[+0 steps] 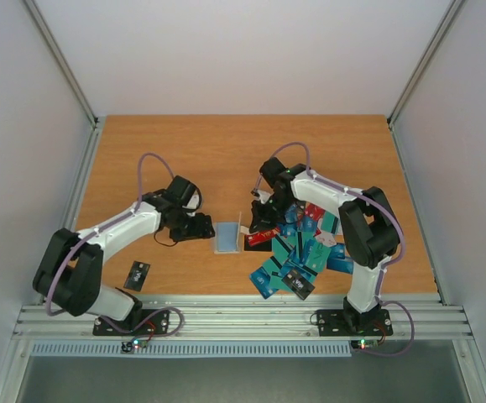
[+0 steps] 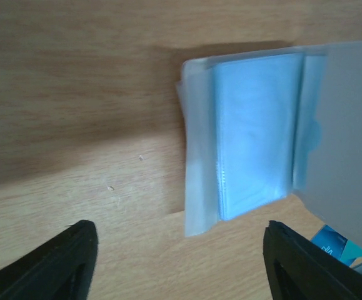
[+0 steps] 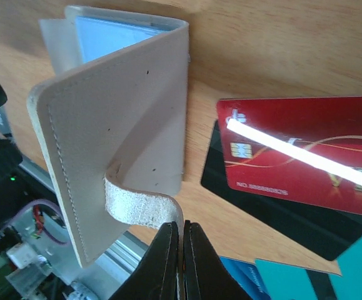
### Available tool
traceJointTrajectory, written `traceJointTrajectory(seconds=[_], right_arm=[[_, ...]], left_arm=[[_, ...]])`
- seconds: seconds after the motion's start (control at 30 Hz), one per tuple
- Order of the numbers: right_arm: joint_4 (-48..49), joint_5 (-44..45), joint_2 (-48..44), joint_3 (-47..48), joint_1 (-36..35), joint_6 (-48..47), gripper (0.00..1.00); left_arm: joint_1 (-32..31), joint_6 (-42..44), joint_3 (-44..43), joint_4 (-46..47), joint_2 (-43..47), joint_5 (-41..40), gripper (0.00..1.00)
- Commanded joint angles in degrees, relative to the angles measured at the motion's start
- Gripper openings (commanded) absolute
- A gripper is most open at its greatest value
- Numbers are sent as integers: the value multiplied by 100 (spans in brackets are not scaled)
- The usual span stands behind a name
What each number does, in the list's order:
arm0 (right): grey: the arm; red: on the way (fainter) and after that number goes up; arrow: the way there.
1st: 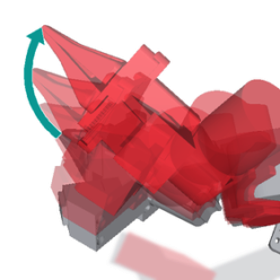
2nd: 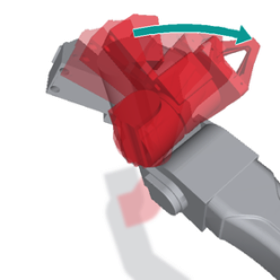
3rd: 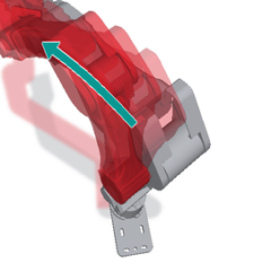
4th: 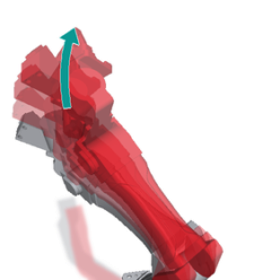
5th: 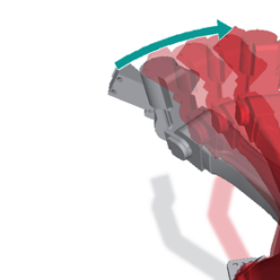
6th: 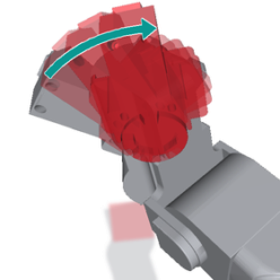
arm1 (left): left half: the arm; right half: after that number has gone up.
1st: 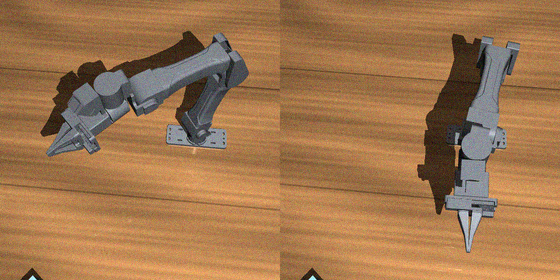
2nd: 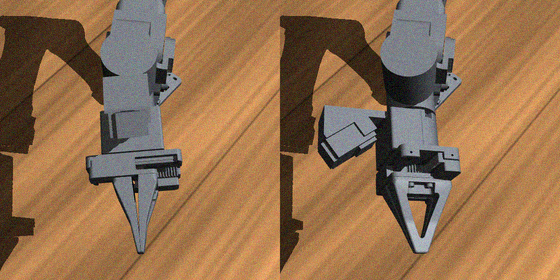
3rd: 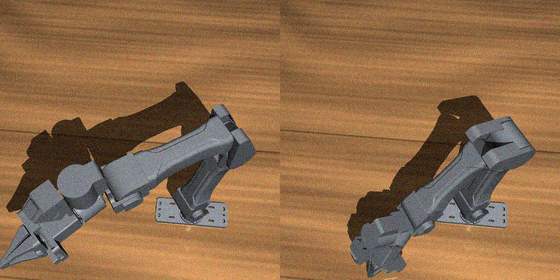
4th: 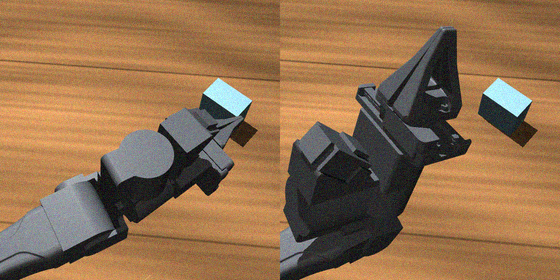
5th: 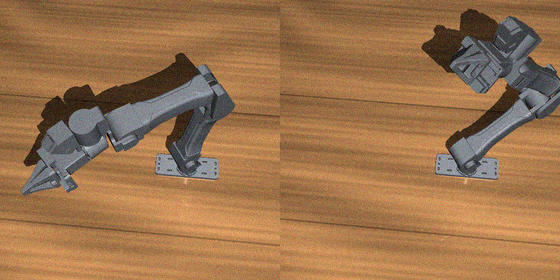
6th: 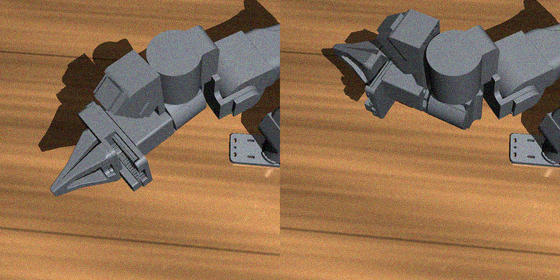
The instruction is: Put the credit cards into the card holder
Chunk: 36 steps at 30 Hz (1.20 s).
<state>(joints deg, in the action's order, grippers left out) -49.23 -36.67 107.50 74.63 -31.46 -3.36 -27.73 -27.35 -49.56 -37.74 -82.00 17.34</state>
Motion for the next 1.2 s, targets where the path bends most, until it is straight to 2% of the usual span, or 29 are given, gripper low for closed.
traceJointTrajectory(seconds=[0.0, 0.17, 0.33, 0.4, 0.57, 0.73, 1.17], right_arm=[[-420, 385, -247, -20, 144, -517, 1], [-595, 445, -204, -62, 265, -772, 1], [-699, 676, -146, -160, 264, -942, 1], [-703, 760, -141, -234, 269, -960, 1], [-787, 1041, -40, -307, 263, -1010, 1], [-811, 1035, 55, -280, 264, -1080, 1], [-664, 286, 988, 767, -282, -714, 5]], left_arm=[[-22, -112, 126, 765, -295, 239, 70], [-22, -103, 77, 1209, -731, 469, 66], [-22, -78, -15, 1436, -1222, 571, 49], [-22, -54, -36, 1522, -1368, 610, 39], [-18, -67, -50, 1702, -1514, 692, 2], [-22, -23, -131, 1588, -1435, 555, 0], [321, 508, -221, 165, -677, -889, 0]])
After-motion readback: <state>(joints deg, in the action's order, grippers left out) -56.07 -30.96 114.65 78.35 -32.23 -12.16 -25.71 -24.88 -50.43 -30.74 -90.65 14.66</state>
